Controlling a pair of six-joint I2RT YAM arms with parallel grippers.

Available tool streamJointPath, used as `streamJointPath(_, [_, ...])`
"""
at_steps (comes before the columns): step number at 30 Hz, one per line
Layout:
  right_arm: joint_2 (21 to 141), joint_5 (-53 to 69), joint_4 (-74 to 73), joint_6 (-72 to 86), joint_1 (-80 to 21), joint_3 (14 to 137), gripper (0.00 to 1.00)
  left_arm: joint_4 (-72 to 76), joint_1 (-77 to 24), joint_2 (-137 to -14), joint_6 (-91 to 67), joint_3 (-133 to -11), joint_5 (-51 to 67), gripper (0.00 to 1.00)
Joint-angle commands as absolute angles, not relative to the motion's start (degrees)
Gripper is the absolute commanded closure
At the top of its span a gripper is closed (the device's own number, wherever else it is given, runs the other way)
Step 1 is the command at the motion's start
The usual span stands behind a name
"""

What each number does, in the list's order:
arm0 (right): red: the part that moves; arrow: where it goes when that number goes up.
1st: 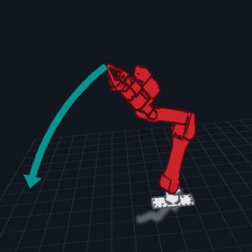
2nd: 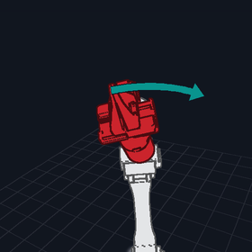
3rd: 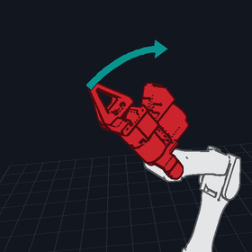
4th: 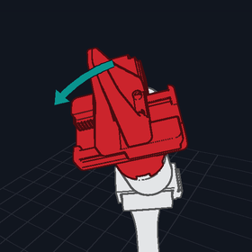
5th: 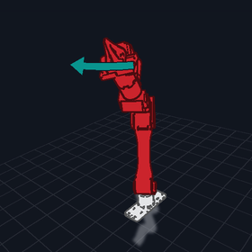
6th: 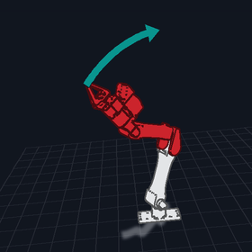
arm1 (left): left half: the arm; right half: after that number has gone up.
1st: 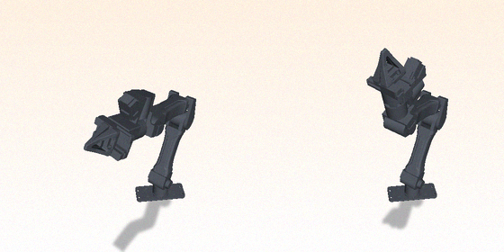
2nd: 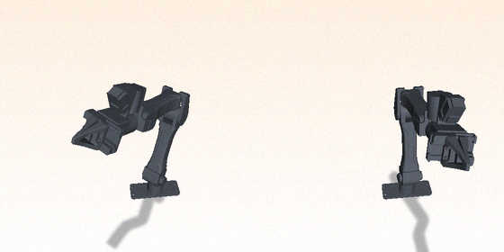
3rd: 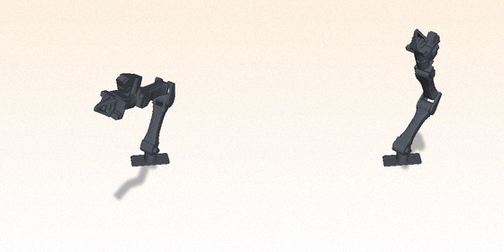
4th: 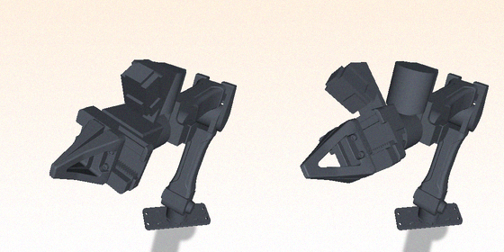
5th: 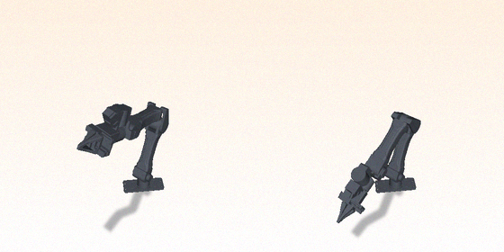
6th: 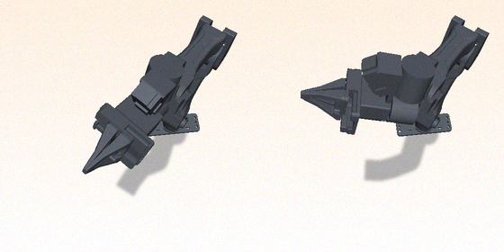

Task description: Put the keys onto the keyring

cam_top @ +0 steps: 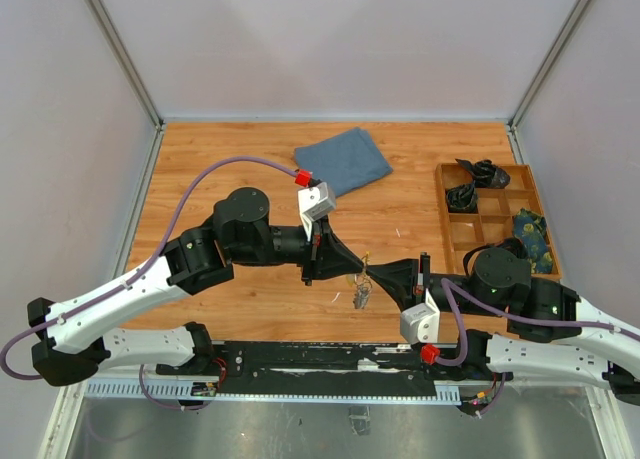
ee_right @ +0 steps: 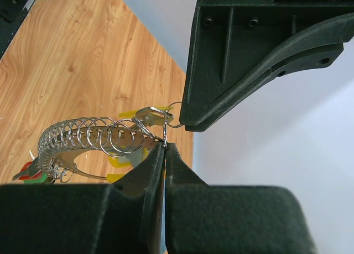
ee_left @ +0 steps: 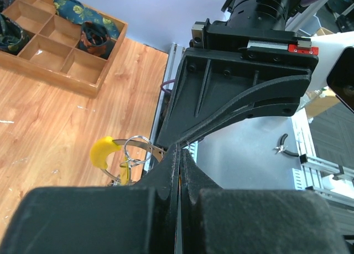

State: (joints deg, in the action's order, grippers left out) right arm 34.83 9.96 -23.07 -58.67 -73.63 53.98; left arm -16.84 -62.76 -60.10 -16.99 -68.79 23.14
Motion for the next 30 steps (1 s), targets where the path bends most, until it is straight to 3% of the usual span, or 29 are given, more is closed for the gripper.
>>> streamJointPath(1, [34.38, 8.98, -20.34, -58.29, -74.66, 55.53, 0.99, -16.31, -63.33, -60.6, -16.96, -69.89, 25.1, 0.99])
streamJointPath(30, [34.89, 5.8, -20.9, -57.56, -74.69, 55.25, 0.99, -15.56, -63.35, -61.07, -17.13, -70.4, 27.08, 0.99])
